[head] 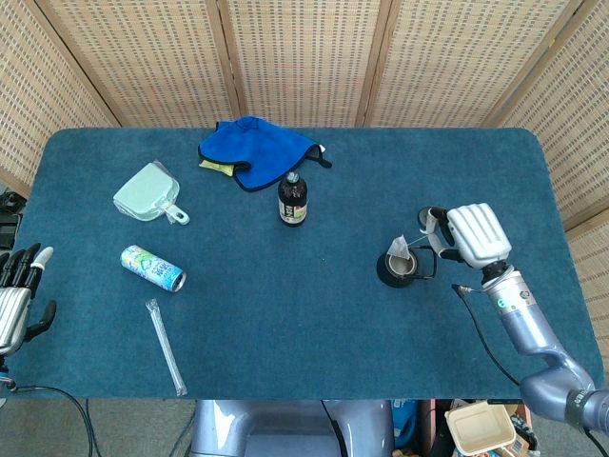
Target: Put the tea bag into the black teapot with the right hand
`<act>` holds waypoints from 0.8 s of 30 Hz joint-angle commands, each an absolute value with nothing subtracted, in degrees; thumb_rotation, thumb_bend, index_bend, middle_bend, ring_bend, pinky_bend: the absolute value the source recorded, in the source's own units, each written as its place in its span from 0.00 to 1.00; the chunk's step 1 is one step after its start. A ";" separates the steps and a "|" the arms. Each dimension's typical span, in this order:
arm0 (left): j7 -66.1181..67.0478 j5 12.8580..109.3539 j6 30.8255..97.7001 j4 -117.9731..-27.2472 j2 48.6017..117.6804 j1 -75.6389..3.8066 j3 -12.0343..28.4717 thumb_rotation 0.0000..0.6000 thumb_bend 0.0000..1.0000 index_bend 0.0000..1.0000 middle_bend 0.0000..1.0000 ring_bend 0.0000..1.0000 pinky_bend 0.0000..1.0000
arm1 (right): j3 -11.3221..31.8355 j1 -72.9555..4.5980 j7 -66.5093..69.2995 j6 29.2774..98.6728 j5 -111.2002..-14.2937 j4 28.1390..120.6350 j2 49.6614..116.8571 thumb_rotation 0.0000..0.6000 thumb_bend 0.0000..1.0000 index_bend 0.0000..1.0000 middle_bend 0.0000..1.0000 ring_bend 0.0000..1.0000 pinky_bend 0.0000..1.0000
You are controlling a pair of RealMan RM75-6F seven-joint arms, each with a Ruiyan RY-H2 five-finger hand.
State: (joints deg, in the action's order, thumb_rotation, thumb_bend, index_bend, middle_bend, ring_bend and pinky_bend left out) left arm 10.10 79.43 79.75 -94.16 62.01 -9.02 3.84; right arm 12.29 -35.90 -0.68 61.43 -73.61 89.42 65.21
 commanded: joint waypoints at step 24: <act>10.73 79.21 79.75 -94.45 62.17 -8.87 3.56 1.00 0.48 0.00 0.00 0.00 0.00 | 7.45 -35.78 -4.38 59.69 -79.66 86.57 70.60 1.00 0.62 0.62 0.89 0.87 0.98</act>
